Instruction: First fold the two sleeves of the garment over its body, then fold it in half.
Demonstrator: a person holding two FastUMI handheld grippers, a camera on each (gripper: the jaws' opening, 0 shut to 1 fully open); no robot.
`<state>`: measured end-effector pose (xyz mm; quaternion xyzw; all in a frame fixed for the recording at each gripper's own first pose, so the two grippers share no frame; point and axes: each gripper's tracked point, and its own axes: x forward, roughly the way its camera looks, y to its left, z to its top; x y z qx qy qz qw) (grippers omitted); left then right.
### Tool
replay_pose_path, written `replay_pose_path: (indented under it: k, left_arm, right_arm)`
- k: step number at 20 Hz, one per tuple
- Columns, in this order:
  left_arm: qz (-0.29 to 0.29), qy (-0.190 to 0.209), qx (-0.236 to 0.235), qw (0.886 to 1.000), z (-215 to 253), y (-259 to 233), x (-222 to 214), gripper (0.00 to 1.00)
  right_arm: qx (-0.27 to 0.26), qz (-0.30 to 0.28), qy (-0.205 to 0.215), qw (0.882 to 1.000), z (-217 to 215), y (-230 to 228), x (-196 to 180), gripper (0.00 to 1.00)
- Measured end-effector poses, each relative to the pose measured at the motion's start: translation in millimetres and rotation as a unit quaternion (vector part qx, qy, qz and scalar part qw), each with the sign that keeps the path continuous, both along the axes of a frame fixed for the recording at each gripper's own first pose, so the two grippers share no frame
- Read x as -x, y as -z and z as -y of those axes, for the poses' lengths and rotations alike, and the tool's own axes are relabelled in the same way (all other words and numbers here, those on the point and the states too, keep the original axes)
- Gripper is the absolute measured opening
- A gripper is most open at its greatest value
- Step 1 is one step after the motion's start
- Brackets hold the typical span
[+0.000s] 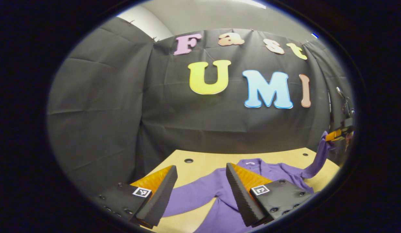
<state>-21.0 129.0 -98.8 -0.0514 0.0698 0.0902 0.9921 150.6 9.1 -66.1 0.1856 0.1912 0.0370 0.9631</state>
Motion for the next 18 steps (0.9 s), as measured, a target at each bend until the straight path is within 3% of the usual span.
replay_pose_path:
  k: [8,18]
  left_arm:
    - [-0.021,-0.074,-0.004,0.997,-75.9,26.8,50.8,0.97]
    - [-0.085,-0.157,0.008,0.984,-141.6,87.6,98.1,0.97]
  right_arm:
    - [0.019,0.033,-0.122,0.992,-145.3,-27.9,-29.8,0.01]
    - [0.04,-0.03,-0.229,0.972,-301.3,40.5,-46.2,0.01]
